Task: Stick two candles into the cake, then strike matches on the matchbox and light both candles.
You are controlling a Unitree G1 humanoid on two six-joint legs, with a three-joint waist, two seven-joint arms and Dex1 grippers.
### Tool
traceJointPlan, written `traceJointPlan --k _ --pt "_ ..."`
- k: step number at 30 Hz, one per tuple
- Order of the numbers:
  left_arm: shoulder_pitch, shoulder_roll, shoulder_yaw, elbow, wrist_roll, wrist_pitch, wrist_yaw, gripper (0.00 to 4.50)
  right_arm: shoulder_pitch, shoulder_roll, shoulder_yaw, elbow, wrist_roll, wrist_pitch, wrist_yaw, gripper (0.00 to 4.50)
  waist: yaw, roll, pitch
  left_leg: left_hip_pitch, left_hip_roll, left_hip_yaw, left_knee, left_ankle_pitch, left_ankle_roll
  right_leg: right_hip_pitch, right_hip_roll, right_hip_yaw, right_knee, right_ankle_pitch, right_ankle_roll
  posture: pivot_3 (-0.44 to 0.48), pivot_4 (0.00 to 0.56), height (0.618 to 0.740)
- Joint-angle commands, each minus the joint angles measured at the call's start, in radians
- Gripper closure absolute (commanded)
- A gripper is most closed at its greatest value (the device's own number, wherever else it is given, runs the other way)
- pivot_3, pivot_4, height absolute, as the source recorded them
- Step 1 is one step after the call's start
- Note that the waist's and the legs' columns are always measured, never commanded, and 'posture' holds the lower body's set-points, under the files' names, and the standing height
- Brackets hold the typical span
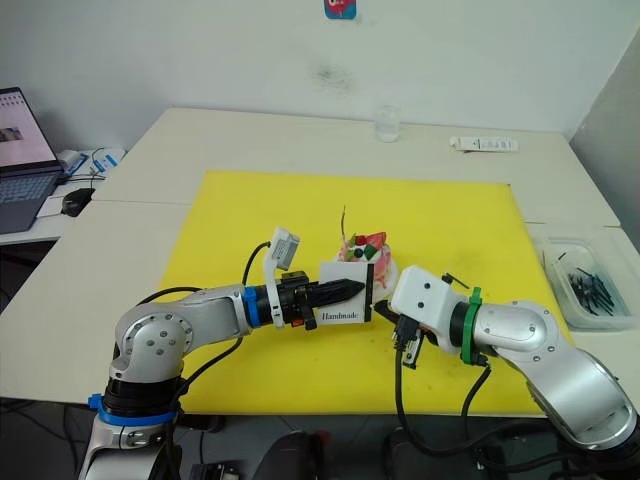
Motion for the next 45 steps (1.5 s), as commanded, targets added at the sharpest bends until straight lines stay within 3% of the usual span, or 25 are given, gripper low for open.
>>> traceJointPlan --k 1,18,30,33,36,38,41,45 --pt "0.001 -0.003 0.001 -0.039 -0.003 -0.006 0.006 4.50 -0.027 0.007 0.012 -0.021 -0.014 -0.012 -0.019 4.47 0.000 0.000 0.000 0.000 0.000 0.000 0.000 0.000 0.000 0.000 0.000 0.000 0.000 0.000 0.000 0.000 0.150 0.727" --pt "-0.003 -0.017 0.008 -0.049 -0.033 0.000 0.010 4.50 -0.056 0.010 0.048 0.033 -0.064 -0.041 -0.042 4.47 0.000 0.000 0.000 0.000 0.000 0.000 0.001 0.000 0.000 0.000 0.000 0.000 0.000 0.000 0.000 0.000 0.150 0.727" --pt "-0.012 -0.088 0.057 -0.062 -0.224 0.073 0.087 4.50 -0.072 0.033 0.098 0.065 -0.101 -0.064 -0.045 4.47 0.000 0.000 0.000 0.000 0.000 0.000 0.001 0.000 0.000 0.000 0.000 0.000 0.001 0.000 0.001 0.000 0.150 0.727" --pt "-0.178 -0.133 0.142 -0.003 -0.336 0.021 0.191 4.50 -0.045 0.005 0.144 0.055 -0.102 -0.073 0.002 4.47 0.003 -0.001 0.001 0.000 0.000 0.000 0.001 0.000 0.000 0.000 0.000 0.000 0.001 0.001 0.001 0.000 0.150 0.727" --pt "-0.391 -0.042 0.233 0.081 -0.345 -0.014 0.192 4.50 -0.012 -0.029 0.140 0.018 -0.077 -0.075 0.049 4.47 0.013 -0.007 0.004 -0.008 0.000 -0.009 0.005 0.001 0.001 -0.002 0.000 -0.011 0.000 0.002 0.000 0.000 0.150 0.727" --pt "-0.481 0.080 0.289 0.145 -0.324 -0.018 0.150 4.50 -0.007 -0.040 0.121 0.012 -0.064 -0.080 0.070 4.47 -0.002 -0.001 0.003 -0.010 -0.001 -0.010 0.006 0.001 0.001 -0.002 0.000 -0.014 0.000 0.002 0.000 0.000 0.150 0.727" --pt "-0.480 0.185 0.296 0.147 -0.321 0.000 0.107 4.50 -0.019 -0.044 0.093 0.029 -0.056 -0.082 0.076 4.47 -0.022 0.002 0.001 -0.006 -0.002 -0.009 0.002 0.001 0.001 -0.001 -0.001 -0.012 0.000 0.001 0.000 0.000 0.150 0.727" --pt "-0.364 0.206 0.266 0.060 -0.344 0.014 0.094 4.50 -0.049 -0.017 0.047 0.057 -0.048 -0.060 0.057 4.47 -0.019 0.003 0.002 -0.005 0.000 -0.015 0.001 0.002 0.000 0.001 0.000 -0.018 0.002 -0.001 0.001 0.000 0.150 0.727"
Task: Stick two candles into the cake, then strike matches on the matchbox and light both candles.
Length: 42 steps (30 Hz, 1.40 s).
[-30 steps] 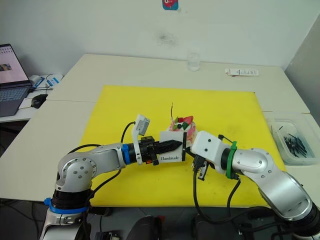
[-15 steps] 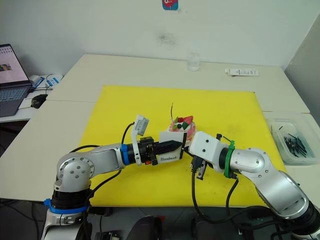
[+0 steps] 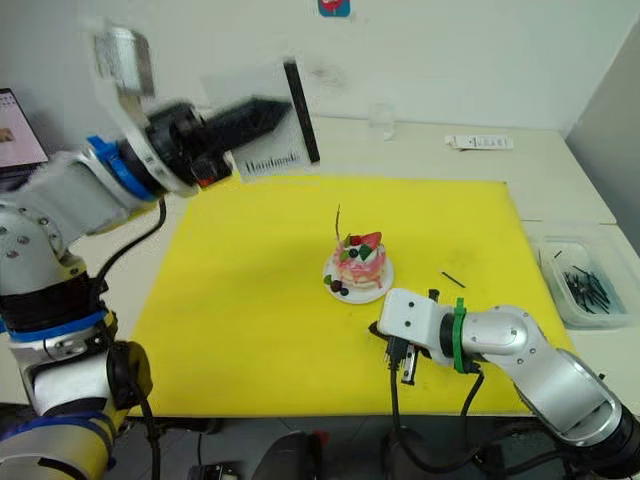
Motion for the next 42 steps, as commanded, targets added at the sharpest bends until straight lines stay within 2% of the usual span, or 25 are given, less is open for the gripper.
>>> traceJointPlan --k 1,5,11,20,28,42 --pt "0.069 0.001 -0.027 -0.097 -0.031 0.004 -0.020 4.50 -0.020 0.011 -0.050 -0.002 0.012 0.007 -0.013 4.47 0.003 0.000 0.000 -0.001 0.000 -0.002 0.000 0.001 -0.002 0.000 0.000 0.000 0.000 0.000 0.000 0.000 0.150 0.727" --pt "0.139 0.012 -0.066 -0.144 -0.012 -0.002 -0.050 4.50 -0.013 0.010 -0.062 -0.002 0.008 0.012 -0.017 4.47 0.011 -0.001 0.001 -0.003 -0.001 -0.004 0.001 0.002 -0.003 0.000 -0.001 -0.002 -0.001 0.002 -0.003 0.000 0.150 0.727" --pt "0.258 0.062 -0.150 -0.174 0.125 -0.038 -0.155 4.50 0.004 0.026 -0.099 -0.027 0.023 0.046 -0.044 4.47 0.018 -0.001 0.001 -0.003 -0.002 -0.003 0.002 0.002 -0.004 0.000 -0.001 -0.002 -0.001 0.002 -0.003 0.000 0.150 0.727" --pt "0.374 -0.031 -0.222 -0.178 0.209 -0.071 -0.135 4.50 -0.014 0.057 -0.160 -0.073 0.082 0.128 -0.085 4.47 0.023 -0.001 0.001 -0.003 -0.002 -0.004 0.002 0.003 -0.004 0.000 -0.001 -0.001 -0.002 0.002 -0.003 0.000 0.150 0.727" --pt "0.382 -0.113 -0.229 -0.162 0.209 -0.051 -0.078 4.50 -0.071 0.089 -0.167 -0.106 0.118 0.184 -0.131 4.47 0.023 -0.001 0.001 -0.003 -0.001 -0.005 0.002 0.003 -0.004 0.000 -0.001 -0.002 0.000 0.002 -0.003 0.000 0.150 0.727" --pt "0.359 -0.124 -0.234 -0.147 0.201 0.003 -0.088 4.50 -0.114 0.085 -0.074 -0.083 0.073 0.136 -0.164 4.47 0.022 -0.001 0.001 -0.003 -0.002 -0.005 0.002 0.003 -0.004 0.000 0.000 -0.002 -0.001 0.002 -0.004 0.000 0.150 0.727"
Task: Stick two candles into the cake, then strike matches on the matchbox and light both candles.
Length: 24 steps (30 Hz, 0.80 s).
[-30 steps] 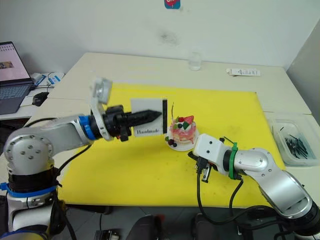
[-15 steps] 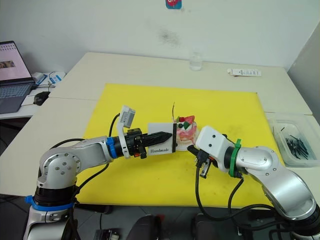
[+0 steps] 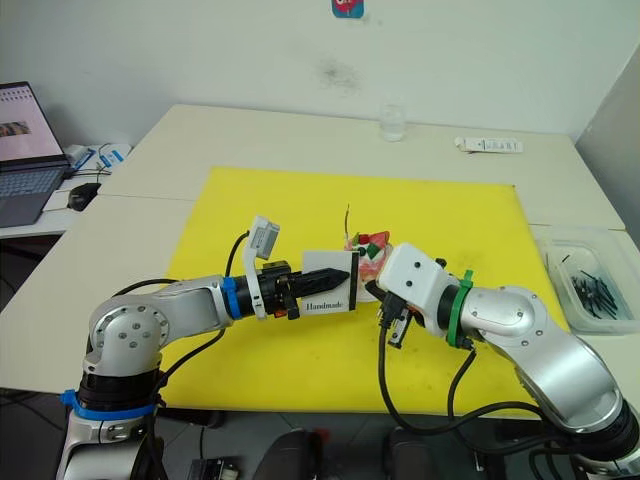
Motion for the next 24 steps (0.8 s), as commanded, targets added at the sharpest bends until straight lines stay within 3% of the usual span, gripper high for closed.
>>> traceJointPlan --k 1,24 --pt "-0.019 -0.010 0.002 -0.018 -0.018 0.003 -0.009 4.50 -0.022 -0.009 0.009 -0.019 -0.019 -0.038 -0.002 4.47 0.000 0.000 0.000 0.000 0.000 0.000 0.000 0.000 0.000 0.000 0.000 0.000 0.000 0.000 0.000 0.000 0.150 0.727" --pt "-0.010 -0.044 0.009 -0.045 -0.066 0.037 -0.001 4.50 -0.003 -0.017 0.113 0.026 -0.118 -0.115 -0.006 4.47 0.000 0.000 0.000 0.000 0.000 0.000 0.000 0.000 0.000 0.000 0.000 0.000 0.000 0.000 0.000 0.000 0.150 0.727"
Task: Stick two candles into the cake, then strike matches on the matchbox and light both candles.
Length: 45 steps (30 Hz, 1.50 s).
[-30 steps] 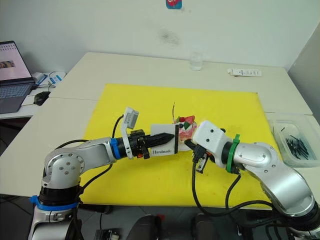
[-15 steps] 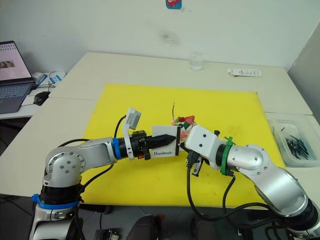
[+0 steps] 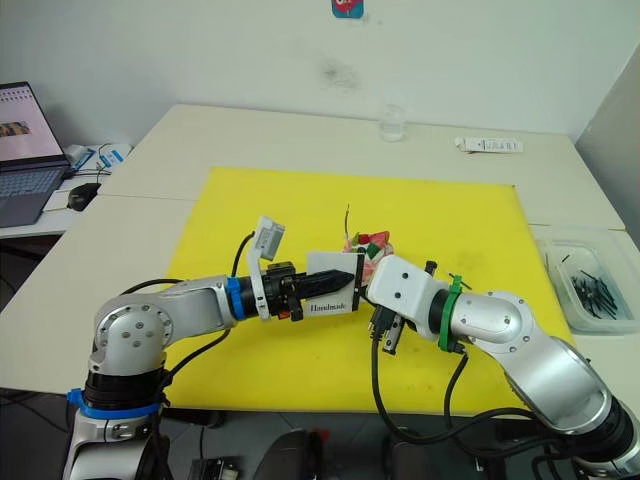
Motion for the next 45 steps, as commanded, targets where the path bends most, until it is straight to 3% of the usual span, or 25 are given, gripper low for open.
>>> traceJointPlan --k 1,8,11,14,17,20,30,36,41,45 --pt "-0.007 -0.018 0.006 -0.039 -0.056 0.006 -0.007 4.50 -0.012 0.006 0.029 0.017 -0.037 -0.031 -0.004 4.47 0.000 0.000 0.000 0.000 0.000 0.000 0.000 0.000 0.000 0.000 0.000 0.000 0.000 0.000 0.000 0.000 0.150 0.727" --pt "-0.012 -0.050 0.016 -0.032 -0.092 0.026 0.017 4.50 -0.035 0.037 0.076 0.073 -0.084 -0.065 0.001 4.47 0.000 0.000 0.000 0.000 0.000 0.000 0.000 0.000 0.000 0.000 0.000 0.000 0.000 0.000 0.000 0.000 0.150 0.727" --pt "-0.041 -0.093 0.042 -0.025 -0.167 0.033 0.068 4.50 -0.025 0.036 0.116 0.104 -0.108 -0.092 0.019 4.47 0.000 0.000 0.000 0.000 0.000 0.000 0.000 0.000 0.000 0.000 0.000 0.000 0.000 0.000 0.000 0.000 0.150 0.727" --pt "-0.175 -0.132 0.116 0.036 -0.317 -0.008 0.181 4.50 0.009 0.007 0.155 0.115 -0.138 -0.136 0.059 4.47 0.007 -0.001 0.001 -0.001 0.000 -0.001 0.001 0.000 0.000 0.000 0.000 -0.001 0.000 0.000 0.000 0.000 0.150 0.727" --pt "-0.320 -0.017 0.185 0.115 -0.293 -0.024 0.147 4.50 0.029 -0.014 0.126 0.087 -0.128 -0.136 0.085 4.47 0.006 -0.001 0.001 -0.004 0.000 -0.004 0.005 0.000 0.000 0.000 0.000 -0.004 0.001 0.000 0.000 0.000 0.150 0.727" --pt "-0.342 0.075 0.184 0.137 -0.250 -0.024 0.094 4.50 0.039 -0.016 0.092 0.071 -0.117 -0.124 0.095 4.47 -0.015 0.002 0.000 0.002 -0.002 0.000 0.002 0.000 0.001 0.001 0.001 -0.001 0.000 0.000 0.001 0.000 0.150 0.727" --pt "-0.145 0.197 0.125 0.041 -0.218 0.013 -0.047 4.50 0.047 0.000 -0.023 0.017 -0.075 -0.046 0.085 4.47 -0.011 0.002 0.000 0.003 0.000 -0.001 -0.001 0.000 0.000 0.003 0.000 -0.001 0.000 -0.001 0.000 0.000 0.150 0.727" --pt "0.004 0.252 0.091 0.028 -0.125 -0.009 -0.143 4.50 0.049 -0.006 -0.067 -0.003 -0.053 -0.023 0.086 4.47 -0.008 0.002 0.000 0.003 0.000 -0.001 0.000 0.000 0.000 0.003 0.000 -0.002 0.001 -0.001 -0.001 0.000 0.150 0.727" --pt "0.071 0.237 0.066 0.018 -0.062 -0.035 -0.178 4.50 0.052 0.000 -0.095 -0.009 -0.027 -0.006 0.078 4.47 -0.002 0.002 0.000 0.003 0.000 -0.001 0.000 0.000 0.000 0.003 -0.001 -0.002 0.000 -0.002 -0.003 0.000 0.150 0.727" --pt "0.072 0.173 0.054 0.005 -0.064 -0.041 -0.148 4.50 0.066 0.030 -0.138 -0.019 0.007 0.012 0.061 4.47 0.001 0.002 0.000 0.003 0.000 -0.001 -0.001 0.000 0.000 0.003 -0.001 -0.002 0.000 -0.002 -0.003 0.000 0.150 0.727"
